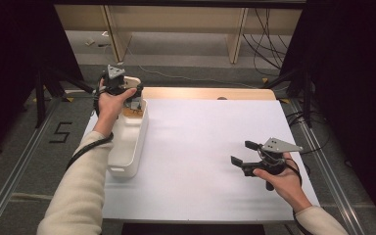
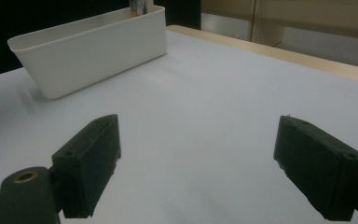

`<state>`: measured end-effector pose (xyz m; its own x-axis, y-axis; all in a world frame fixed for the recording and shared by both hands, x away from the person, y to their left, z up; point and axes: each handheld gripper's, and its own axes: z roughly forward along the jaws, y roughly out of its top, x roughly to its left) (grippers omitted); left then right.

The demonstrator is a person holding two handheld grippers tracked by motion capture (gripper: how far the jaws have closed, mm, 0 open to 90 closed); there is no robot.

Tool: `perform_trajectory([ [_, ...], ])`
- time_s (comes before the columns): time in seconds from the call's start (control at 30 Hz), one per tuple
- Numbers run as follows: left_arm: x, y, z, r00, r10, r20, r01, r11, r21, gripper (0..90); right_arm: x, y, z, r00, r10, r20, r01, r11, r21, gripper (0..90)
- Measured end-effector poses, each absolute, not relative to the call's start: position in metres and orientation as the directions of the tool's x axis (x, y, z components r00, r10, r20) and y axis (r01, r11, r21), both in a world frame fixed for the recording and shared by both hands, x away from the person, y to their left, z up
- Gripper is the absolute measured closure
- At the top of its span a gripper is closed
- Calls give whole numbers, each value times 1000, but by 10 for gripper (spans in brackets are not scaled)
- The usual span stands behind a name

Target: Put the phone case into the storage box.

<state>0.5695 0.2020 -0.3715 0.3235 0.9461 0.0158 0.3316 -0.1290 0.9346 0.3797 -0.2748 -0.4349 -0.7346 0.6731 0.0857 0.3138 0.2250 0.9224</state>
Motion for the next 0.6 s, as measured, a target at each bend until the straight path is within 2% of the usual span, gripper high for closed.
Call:
perform_trajectory([
  [0.6,574,199,-374,322,946,28,341,-144,929,108,380,-275,-435,-734,673,86,314,225,922,156],
])
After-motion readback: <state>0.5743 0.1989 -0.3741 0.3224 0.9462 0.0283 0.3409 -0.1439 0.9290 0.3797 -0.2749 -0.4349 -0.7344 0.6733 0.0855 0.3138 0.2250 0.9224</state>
